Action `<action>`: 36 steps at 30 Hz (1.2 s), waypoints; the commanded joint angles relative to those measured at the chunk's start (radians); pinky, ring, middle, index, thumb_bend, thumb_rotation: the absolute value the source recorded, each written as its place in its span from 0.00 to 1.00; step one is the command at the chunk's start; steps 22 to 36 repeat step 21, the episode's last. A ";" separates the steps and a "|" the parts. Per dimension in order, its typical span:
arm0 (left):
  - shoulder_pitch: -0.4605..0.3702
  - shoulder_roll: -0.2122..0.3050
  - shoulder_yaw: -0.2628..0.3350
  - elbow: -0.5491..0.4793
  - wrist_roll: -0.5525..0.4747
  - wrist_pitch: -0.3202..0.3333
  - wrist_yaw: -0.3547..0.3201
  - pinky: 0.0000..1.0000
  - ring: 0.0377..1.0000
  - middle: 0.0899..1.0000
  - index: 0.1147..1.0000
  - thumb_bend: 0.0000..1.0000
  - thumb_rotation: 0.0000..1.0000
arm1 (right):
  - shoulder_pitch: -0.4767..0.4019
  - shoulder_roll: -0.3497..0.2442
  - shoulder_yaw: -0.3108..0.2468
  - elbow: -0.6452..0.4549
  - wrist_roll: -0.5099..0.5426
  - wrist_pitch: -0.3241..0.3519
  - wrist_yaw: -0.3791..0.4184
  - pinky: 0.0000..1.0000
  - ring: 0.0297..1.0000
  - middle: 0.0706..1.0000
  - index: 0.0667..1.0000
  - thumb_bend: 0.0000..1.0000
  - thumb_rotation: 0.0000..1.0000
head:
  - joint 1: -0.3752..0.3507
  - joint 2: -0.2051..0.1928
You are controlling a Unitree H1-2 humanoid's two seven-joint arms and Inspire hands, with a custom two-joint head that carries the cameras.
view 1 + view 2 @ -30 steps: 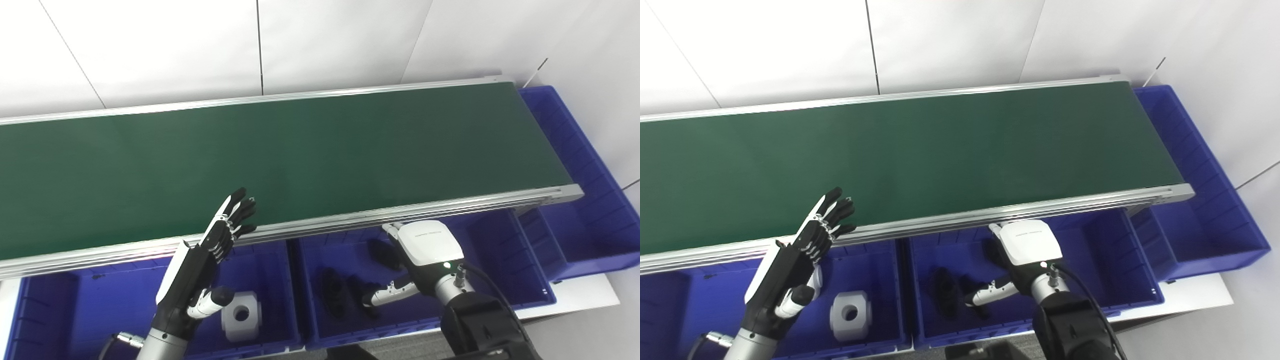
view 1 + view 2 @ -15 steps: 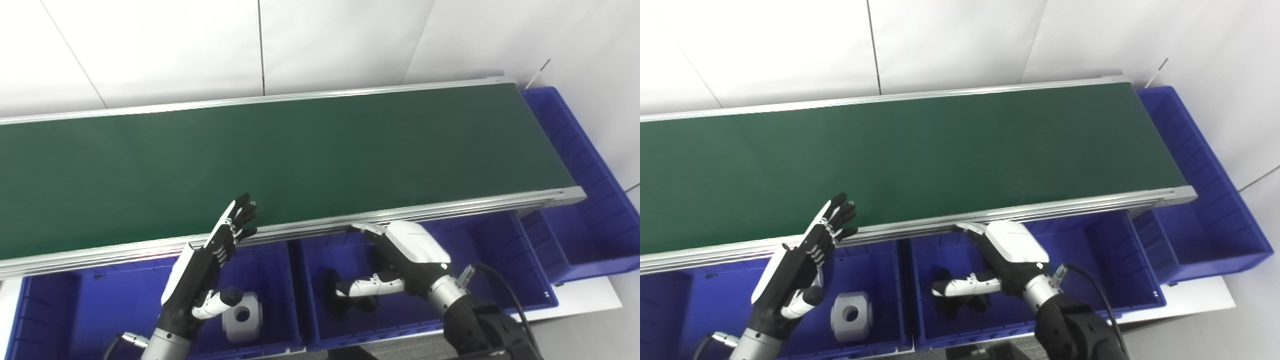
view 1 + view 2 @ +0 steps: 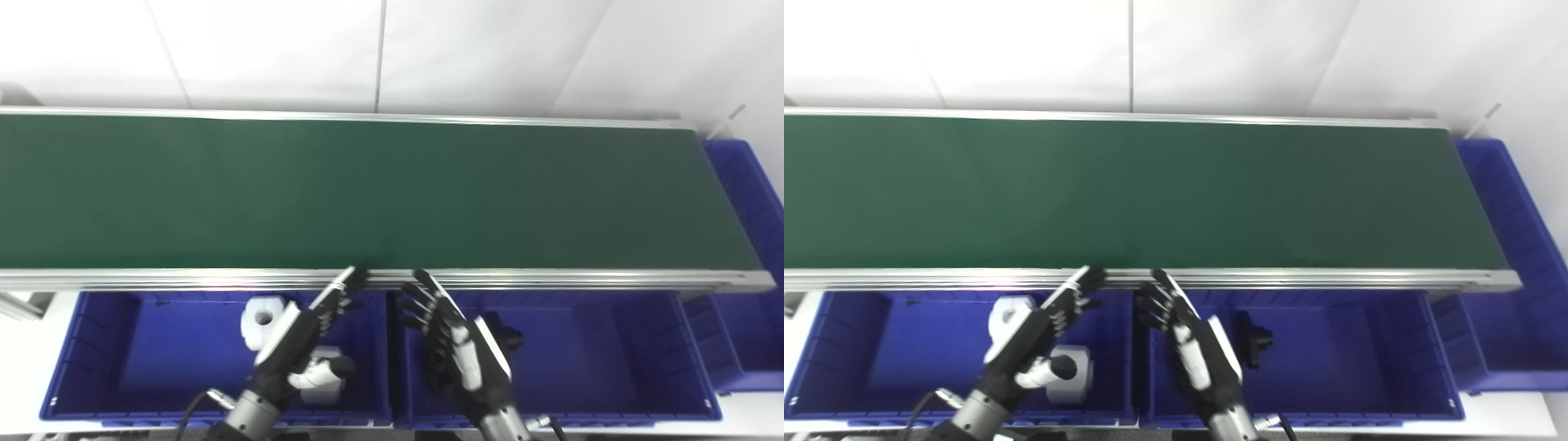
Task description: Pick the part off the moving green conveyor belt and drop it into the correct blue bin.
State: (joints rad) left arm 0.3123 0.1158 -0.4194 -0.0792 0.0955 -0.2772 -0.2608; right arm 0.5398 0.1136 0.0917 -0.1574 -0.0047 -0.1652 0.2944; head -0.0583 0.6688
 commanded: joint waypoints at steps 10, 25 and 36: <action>-0.014 -0.018 -0.007 0.035 0.029 -0.138 0.007 0.83 0.92 0.93 0.94 0.91 0.80 | -0.040 -0.075 0.047 0.091 0.030 -0.270 -0.043 0.82 0.84 0.89 0.95 0.96 0.98 | -0.016 -0.041; -0.016 0.004 0.010 0.068 0.017 -0.169 0.004 0.84 0.92 0.92 0.93 0.92 0.80 | -0.063 -0.107 0.121 0.112 -0.140 -0.305 -0.187 0.81 0.86 0.89 0.92 1.00 1.00 | -0.056 -0.063; -0.016 0.004 0.010 0.068 0.017 -0.169 0.004 0.84 0.92 0.92 0.93 0.92 0.80 | -0.063 -0.107 0.121 0.112 -0.140 -0.305 -0.187 0.81 0.86 0.89 0.92 1.00 1.00 | -0.056 -0.063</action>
